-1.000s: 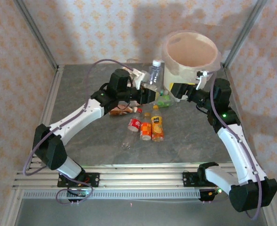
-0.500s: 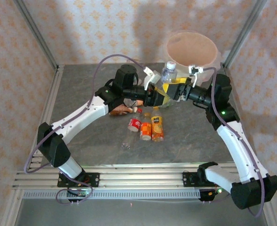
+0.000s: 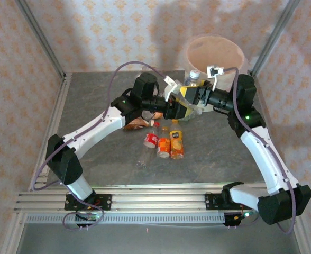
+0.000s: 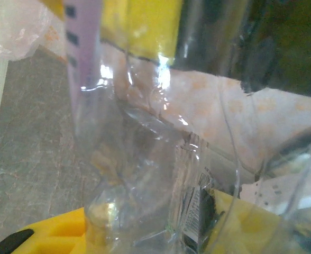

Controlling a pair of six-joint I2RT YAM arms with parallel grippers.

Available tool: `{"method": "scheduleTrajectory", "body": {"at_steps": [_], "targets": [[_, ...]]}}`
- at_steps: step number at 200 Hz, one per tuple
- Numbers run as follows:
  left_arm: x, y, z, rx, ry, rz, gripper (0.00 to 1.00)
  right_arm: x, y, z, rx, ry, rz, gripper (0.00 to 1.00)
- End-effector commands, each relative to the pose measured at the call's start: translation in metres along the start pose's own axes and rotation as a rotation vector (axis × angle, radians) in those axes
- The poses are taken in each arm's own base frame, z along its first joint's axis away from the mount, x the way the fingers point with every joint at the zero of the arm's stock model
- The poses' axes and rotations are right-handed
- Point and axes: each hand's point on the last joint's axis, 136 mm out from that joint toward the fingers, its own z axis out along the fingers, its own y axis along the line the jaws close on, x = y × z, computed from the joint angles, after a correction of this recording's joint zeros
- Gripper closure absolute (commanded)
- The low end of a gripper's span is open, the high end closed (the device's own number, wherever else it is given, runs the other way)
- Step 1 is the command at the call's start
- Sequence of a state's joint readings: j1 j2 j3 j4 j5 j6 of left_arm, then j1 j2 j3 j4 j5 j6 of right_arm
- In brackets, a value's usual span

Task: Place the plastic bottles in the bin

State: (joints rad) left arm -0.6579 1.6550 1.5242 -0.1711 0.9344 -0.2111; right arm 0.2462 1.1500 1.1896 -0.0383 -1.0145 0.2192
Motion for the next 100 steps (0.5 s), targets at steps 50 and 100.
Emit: {"method": "scheduleTrajectory", "body": {"at_steps": [50, 100], "targets": [[-0.022, 0.031, -0.01, -0.19, -0.102, -0.023, 0.5, -0.018, -0.026, -0.004, 0.166, -0.094, 0.019, 0.53], [-0.014, 0.03, -0.013, -0.159, -0.08, -0.032, 0.06, -0.025, -0.05, -0.011, 0.31, -0.148, 0.071, 0.59]]}}
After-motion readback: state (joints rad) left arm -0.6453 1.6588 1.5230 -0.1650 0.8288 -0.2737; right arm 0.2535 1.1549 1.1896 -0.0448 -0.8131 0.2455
